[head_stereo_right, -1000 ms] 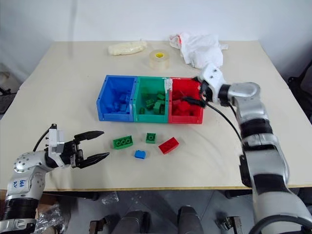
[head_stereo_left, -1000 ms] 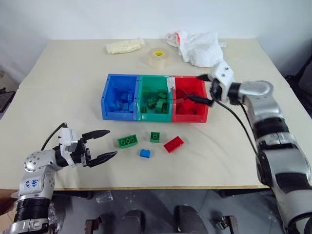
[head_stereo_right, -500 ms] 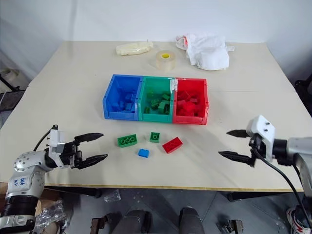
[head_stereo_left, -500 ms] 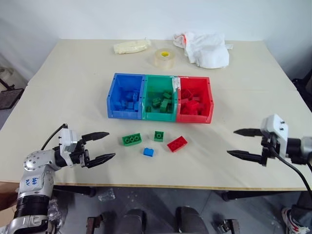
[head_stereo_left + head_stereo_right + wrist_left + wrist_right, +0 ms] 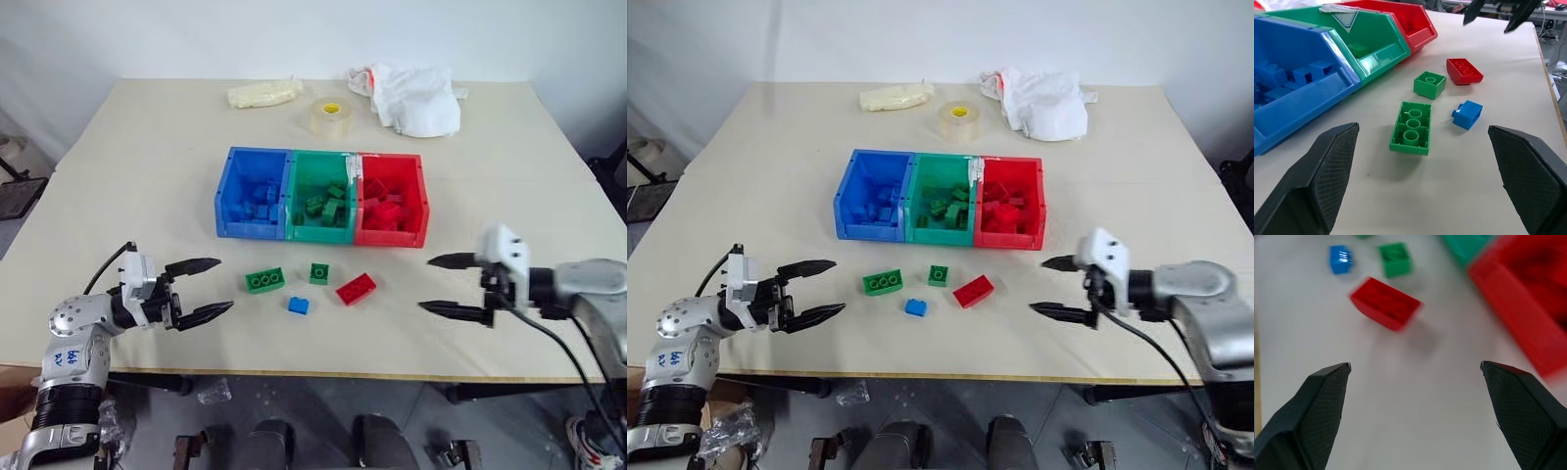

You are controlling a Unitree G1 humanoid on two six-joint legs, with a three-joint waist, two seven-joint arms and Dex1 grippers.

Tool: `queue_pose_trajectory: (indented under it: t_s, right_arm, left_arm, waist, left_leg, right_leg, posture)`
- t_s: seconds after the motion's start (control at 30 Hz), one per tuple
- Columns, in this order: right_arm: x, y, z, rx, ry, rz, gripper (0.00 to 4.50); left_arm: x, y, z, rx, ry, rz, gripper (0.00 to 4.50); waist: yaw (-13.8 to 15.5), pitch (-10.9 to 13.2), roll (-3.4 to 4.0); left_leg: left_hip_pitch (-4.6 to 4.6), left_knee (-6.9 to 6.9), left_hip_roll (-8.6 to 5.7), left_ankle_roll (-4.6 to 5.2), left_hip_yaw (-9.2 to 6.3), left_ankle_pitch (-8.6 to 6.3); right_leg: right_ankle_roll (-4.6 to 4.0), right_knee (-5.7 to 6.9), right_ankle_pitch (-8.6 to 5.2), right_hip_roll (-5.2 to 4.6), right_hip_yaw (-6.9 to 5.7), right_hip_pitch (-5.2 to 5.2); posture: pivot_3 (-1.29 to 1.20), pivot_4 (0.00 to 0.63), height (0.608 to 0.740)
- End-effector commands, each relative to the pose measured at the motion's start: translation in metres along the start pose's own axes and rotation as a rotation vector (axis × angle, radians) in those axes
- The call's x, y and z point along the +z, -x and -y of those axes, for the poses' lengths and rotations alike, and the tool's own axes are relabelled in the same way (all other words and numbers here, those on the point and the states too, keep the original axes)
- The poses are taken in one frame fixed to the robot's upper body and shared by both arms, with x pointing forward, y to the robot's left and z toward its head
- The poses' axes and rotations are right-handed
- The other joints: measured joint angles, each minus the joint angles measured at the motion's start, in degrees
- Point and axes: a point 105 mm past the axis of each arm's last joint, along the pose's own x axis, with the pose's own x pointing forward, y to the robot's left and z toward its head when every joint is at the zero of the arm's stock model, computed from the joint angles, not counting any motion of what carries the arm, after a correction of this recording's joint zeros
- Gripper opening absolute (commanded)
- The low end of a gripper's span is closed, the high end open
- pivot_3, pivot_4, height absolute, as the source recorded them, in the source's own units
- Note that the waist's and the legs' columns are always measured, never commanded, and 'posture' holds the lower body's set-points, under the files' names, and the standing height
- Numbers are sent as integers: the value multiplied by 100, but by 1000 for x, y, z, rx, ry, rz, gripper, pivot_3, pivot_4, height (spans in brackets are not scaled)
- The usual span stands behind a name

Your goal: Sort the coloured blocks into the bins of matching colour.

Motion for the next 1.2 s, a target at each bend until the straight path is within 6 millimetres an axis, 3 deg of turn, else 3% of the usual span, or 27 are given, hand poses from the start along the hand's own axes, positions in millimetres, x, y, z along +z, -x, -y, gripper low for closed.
queue_pose_trajectory:
  t_s: [0.03, 0.17, 0.43, 0.57, 0.63, 0.77, 0.93, 1.07, 1.2]
  right_arm:
    - [5, -25, 1, 117, 87, -10, 4444]
    - [10, -46, 8, 199, 133, 1, 4444]
    - [3, -81, 21, 283, 181, -27, 4444]
    - [0, -90, 25, 299, 96, -56, 3553]
    - [4, -92, 28, 283, 106, -32, 2893]
    - [20, -84, 30, 257, 108, 38, 1533]
    - [43, -64, 38, 162, 103, 135, 1485]
    - [77, -33, 76, -84, 69, 245, 1485]
    - [85, -16, 112, -277, 55, 241, 1485]
  left_arm:
    - [7, 4, 1, 12, -43, 14, 4500]
    - [8, 9, 5, 28, -50, 12, 4500]
    - [8, 11, 14, 58, -46, 18, 4500]
    - [9, 12, 15, 75, -46, 17, 4500]
    - [9, 12, 15, 81, -45, 17, 4500]
    - [9, 13, 15, 87, -43, 16, 4500]
    - [8, 13, 14, 90, -39, 17, 4500]
    - [6, 7, 12, 77, -27, 23, 4500]
    - [5, 0, 9, 58, -25, 27, 4500]
  waist:
    - [-4, 0, 0]
    - [-24, 0, 0]
    - [-27, 0, -1]
    - [-86, 0, 0]
    - [-118, 0, 0]
    - [-141, 0, 0]
    - [-135, 0, 0]
    - [-126, 0, 0]
    - [-135, 0, 0]
  left_leg:
    - [-1, 0, 0, 0, 0, 0]
    - [-1, -4, 1, 0, -2, 0]
    - [-3, -1, -1, -1, -10, 0]
    - [-3, -2, -2, -1, -11, 0]
    - [-3, -2, -1, -1, -21, 1]
    - [-3, -4, -2, -2, -24, 1]
    - [-5, -5, -1, -2, -24, 1]
    - [-7, -3, -2, -2, -26, 1]
    - [-7, -4, -6, -2, -25, 1]
  right_leg:
    - [0, -3, 0, 0, 0, -1]
    - [0, 0, 0, 1, -3, -4]
    - [0, 0, 0, 0, -12, -2]
    - [0, 16, 0, -1, -13, -3]
    - [0, 21, 0, -1, -22, -2]
    - [0, 25, 0, -2, -27, -2]
    - [0, 24, 0, -3, -28, -2]
    - [0, 22, 0, -5, -29, -2]
    - [0, 20, 0, -7, -28, -4]
  posture:
    - [0, 150, 740]
    - [0, 150, 740]
    - [0, 150, 740]
    - [0, 150, 740]
    - [0, 150, 740]
    - [0, 150, 740]
    - [0, 150, 740]
    - [0, 150, 740]
    - [0, 150, 740]
